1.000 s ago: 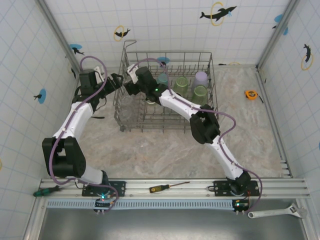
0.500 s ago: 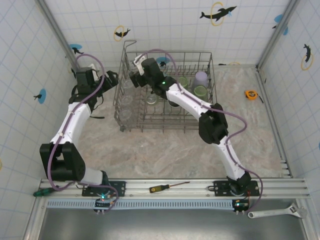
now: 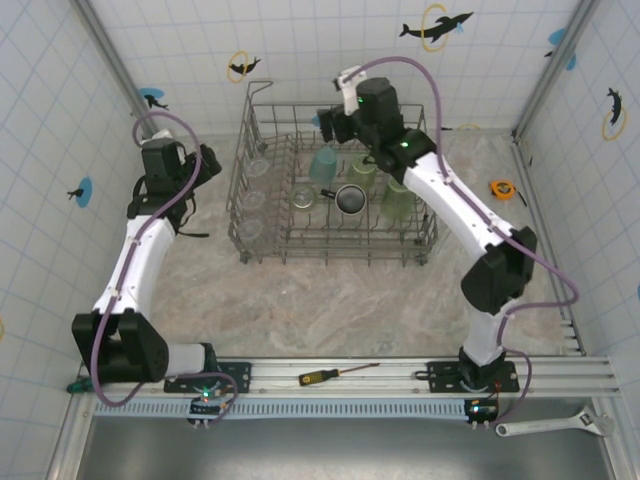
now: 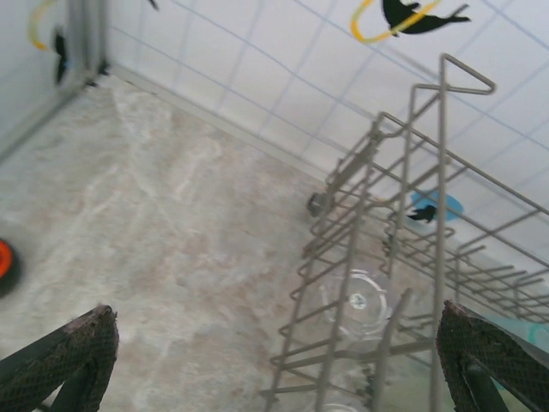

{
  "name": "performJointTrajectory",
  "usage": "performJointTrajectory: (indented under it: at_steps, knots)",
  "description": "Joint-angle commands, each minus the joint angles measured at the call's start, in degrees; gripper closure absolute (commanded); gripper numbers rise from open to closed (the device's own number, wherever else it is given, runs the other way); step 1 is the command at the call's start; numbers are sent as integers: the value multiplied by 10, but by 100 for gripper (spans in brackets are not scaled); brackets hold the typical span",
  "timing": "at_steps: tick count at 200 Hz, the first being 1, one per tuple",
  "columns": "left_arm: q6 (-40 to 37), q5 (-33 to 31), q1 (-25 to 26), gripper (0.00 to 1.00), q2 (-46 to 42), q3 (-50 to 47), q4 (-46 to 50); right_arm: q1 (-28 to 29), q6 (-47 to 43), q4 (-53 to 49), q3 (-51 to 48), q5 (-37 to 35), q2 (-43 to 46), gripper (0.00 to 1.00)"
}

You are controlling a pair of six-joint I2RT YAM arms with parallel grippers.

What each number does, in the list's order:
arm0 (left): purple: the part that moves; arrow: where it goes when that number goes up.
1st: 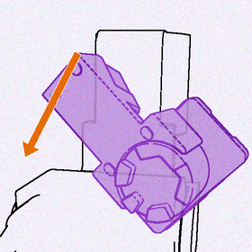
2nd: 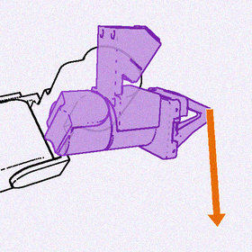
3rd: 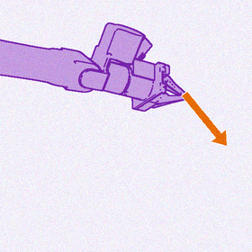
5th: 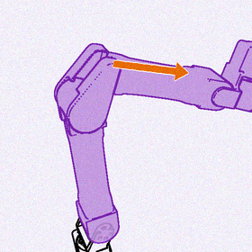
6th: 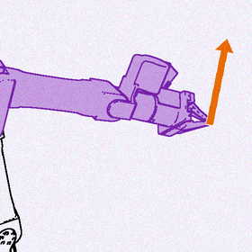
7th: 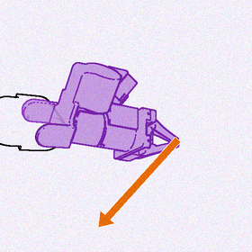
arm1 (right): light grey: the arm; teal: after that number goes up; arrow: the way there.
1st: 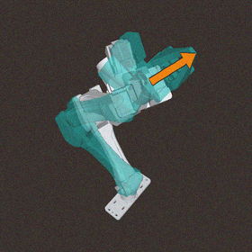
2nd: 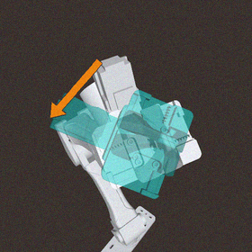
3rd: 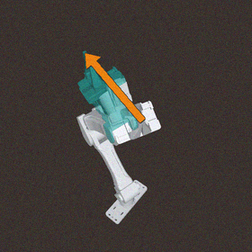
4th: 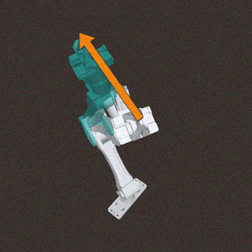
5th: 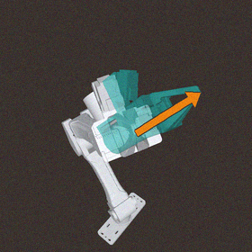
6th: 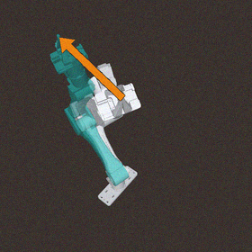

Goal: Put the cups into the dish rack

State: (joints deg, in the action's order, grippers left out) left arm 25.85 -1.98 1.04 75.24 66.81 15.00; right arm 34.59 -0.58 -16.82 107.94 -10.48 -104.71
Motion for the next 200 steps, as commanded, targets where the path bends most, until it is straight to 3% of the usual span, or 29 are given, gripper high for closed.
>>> performJointTrajectory:
  at_steps: [1, 51, 107, 144, 169, 200]
  knots:
    - [-15, -85, -4, 2, -39, -41, -2, -24, 28, -13, -101, 6, 77, 0]
    - [10, -159, -5, 2, -105, -180, -48, -139, 91, 63, -343, 54, 262, 0]
    - [25, -229, -5, 2, -103, -268, -89, -223, 127, 87, -494, 42, 373, 0]
    - [11, -262, -6, 2, -91, -348, -188, -283, 158, 147, -618, 30, 445, 0]
    - [-23, -238, -6, 3, -83, -395, -258, -304, 151, 180, -694, -7, 468, 0]
    - [-37, -237, -6, 3, -124, -508, -395, -313, 133, 291, -809, -29, 505, 0]
